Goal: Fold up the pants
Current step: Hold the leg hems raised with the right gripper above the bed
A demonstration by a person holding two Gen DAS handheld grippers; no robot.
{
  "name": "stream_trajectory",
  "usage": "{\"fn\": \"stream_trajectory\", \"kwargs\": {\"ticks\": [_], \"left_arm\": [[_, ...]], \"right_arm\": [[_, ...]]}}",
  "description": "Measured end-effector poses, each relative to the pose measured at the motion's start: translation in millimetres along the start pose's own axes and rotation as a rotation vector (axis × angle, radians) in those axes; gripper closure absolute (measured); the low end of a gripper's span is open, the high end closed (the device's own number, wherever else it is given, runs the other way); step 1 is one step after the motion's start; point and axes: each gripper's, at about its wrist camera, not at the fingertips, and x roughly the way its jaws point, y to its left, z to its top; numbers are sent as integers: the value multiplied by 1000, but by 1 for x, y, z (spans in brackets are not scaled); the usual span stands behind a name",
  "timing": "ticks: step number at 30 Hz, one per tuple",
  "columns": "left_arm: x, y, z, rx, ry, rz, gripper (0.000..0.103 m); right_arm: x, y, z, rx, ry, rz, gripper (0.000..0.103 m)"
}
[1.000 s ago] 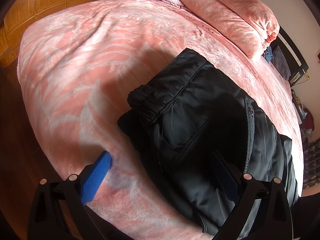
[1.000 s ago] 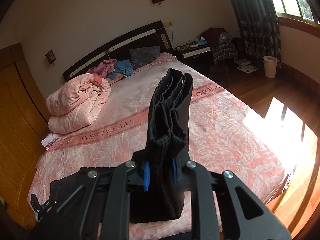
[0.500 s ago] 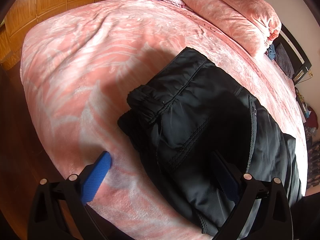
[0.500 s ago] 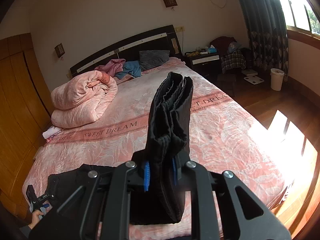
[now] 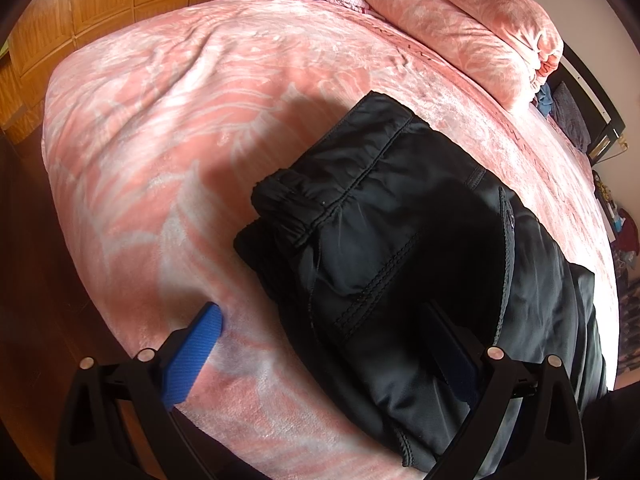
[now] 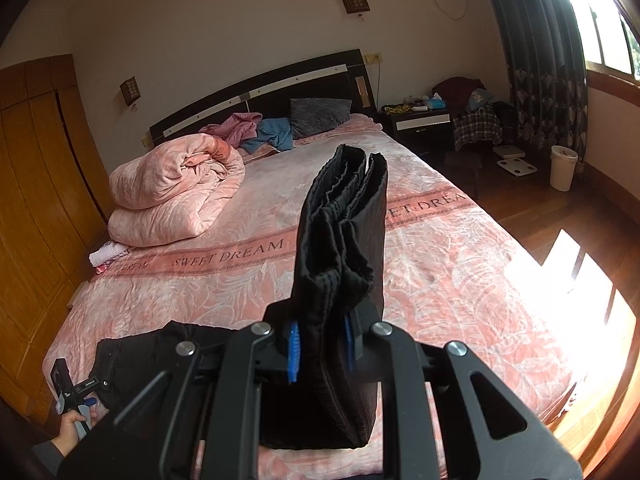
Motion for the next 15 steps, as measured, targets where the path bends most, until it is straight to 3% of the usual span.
{"fn": "stream_trajectory", "kwargs": {"ticks": [15], "left_arm": [[1, 3, -1, -3, 3, -14, 4]], "right_arm": [[4, 19, 2, -53, 11, -6, 87]]}}
